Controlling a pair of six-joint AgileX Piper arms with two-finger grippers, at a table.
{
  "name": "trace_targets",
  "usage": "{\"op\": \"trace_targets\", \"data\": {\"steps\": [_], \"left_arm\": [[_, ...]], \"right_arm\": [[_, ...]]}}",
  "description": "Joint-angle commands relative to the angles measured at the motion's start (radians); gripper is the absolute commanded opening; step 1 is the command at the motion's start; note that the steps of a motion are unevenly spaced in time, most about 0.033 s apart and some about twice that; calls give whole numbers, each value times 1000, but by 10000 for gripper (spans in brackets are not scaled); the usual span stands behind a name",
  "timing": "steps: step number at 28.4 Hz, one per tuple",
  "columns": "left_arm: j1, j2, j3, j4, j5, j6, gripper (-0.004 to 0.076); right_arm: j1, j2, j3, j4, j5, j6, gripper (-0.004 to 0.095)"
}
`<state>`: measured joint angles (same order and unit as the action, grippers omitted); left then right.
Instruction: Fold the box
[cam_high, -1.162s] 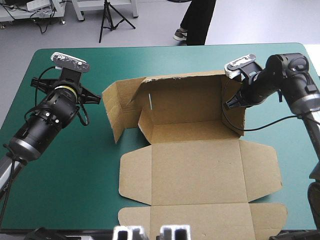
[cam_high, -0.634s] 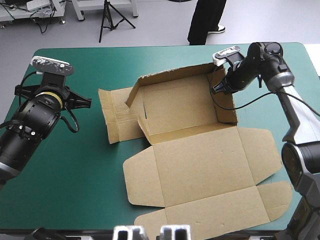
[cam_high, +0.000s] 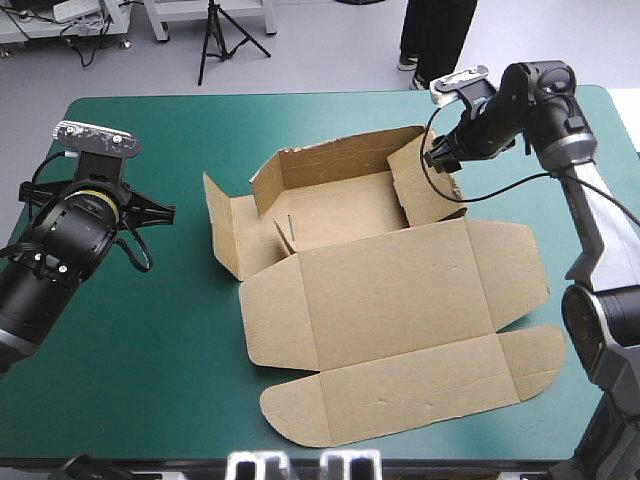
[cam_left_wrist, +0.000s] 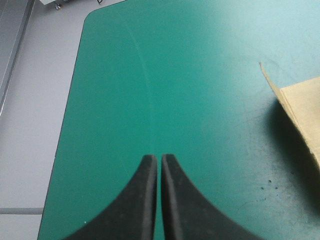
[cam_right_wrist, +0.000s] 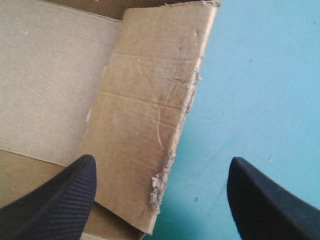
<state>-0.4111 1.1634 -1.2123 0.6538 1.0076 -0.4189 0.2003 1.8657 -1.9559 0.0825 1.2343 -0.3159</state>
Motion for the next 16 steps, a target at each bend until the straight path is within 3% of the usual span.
{"op": "trace_targets", "data": {"steps": [1, 16], "left_arm": [[0, -23, -34, 33, -32, -14, 11], [0, -23, -32, 26, -27, -61, 9]], "right_arm": [[0, -39, -28, -19, 21, -1, 685], [0, 181, -28, 48, 21, 14, 658]]}}
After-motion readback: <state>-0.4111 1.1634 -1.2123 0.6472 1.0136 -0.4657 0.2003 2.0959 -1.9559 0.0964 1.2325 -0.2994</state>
